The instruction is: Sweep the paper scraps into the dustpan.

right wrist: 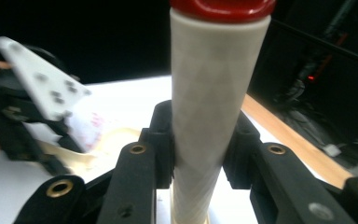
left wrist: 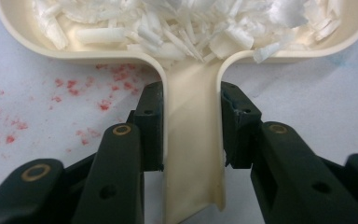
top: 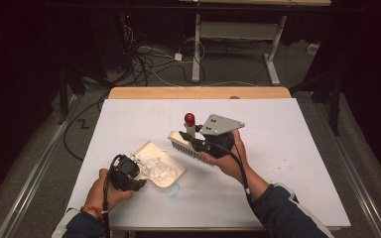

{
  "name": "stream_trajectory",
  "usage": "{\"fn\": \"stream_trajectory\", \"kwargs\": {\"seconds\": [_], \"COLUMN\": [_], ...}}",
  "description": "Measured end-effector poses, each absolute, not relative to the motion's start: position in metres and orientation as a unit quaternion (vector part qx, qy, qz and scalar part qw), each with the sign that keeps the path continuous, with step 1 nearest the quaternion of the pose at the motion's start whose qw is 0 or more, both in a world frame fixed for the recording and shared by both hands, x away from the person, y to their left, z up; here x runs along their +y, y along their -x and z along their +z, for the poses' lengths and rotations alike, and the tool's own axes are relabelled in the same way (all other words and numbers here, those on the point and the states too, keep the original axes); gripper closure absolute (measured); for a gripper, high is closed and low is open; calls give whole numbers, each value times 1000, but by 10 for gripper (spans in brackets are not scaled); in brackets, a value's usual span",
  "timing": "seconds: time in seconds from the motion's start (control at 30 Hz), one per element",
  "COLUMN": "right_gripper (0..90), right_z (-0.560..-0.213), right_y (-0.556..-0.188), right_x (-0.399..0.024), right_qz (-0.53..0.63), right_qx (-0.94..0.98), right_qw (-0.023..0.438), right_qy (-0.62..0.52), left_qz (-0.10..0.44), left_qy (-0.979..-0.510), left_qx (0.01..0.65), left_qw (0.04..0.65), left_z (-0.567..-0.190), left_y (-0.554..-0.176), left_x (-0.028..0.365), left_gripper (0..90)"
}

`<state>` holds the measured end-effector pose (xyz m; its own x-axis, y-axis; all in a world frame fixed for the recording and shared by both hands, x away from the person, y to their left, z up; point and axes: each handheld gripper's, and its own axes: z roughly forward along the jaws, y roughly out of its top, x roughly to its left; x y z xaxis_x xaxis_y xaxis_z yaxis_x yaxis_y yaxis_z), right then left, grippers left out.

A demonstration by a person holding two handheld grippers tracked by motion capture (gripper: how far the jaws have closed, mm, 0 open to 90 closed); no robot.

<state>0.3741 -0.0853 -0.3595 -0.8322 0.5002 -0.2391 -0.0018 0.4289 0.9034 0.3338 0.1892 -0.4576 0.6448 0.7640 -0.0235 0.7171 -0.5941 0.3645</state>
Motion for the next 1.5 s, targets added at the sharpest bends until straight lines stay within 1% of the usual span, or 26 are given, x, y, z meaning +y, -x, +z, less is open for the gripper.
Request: {"fn": "stream_trajectory", "kwargs": {"seconds": [0.07, 0.2, 0.3, 0.37, 0.4, 0.47, 0.53, 0.6, 0.7, 0.8, 0.9, 1.13, 1.4, 1.5], "right_gripper": [697, 697, 697, 698, 698, 697, 697, 697, 697, 697, 697, 697, 697, 697], "right_z": [-368, -384, -387, -386, -385, -383, -378, -371, -363, -355, -350, -344, -335, -336], "right_y": [-383, -393, -390, -384, -381, -373, -370, -368, -364, -363, -359, -346, -325, -319], "right_x": [-76, -56, -44, -39, -37, -36, -40, -48, -61, -77, -93, -147, -208, -224], "right_qz": [495, 473, 482, 492, 490, 483, 496, 510, 511, 518, 517, 516, 514, 512], "right_qx": [816, 832, 834, 838, 841, 845, 839, 833, 827, 820, 816, 812, 819, 824], "right_qw": [260, 257, 236, 209, 203, 208, 199, 186, 208, 208, 219, 217, 177, 158], "right_qy": [-149, -136, -123, -111, -104, -94, -98, -104, -113, -128, -141, -165, -183, -187], "left_qz": [67, 68, 69, 69, 69, 68, 69, 69, 71, 70, 74, 89, 107, 113], "left_qy": [-891, -890, -890, -891, -892, -891, -889, -888, -883, -874, -866, -840, -806, -789], "left_qx": [415, 417, 415, 415, 412, 414, 417, 419, 427, 442, 455, 495, 534, 552], "left_qw": [171, 174, 173, 173, 172, 173, 175, 175, 181, 191, 194, 204, 233, 245], "left_z": [-457, -458, -458, -458, -457, -458, -458, -458, -458, -459, -460, -459, -459, -459], "left_y": [-334, -334, -334, -334, -334, -334, -334, -334, -335, -338, -341, -346, -359, -361], "left_x": [189, 189, 189, 189, 190, 190, 190, 189, 188, 189, 188, 188, 194, 196], "left_gripper": [633, 633, 633, 633, 633, 632, 633, 632, 632, 631, 631, 631, 628, 625]}}
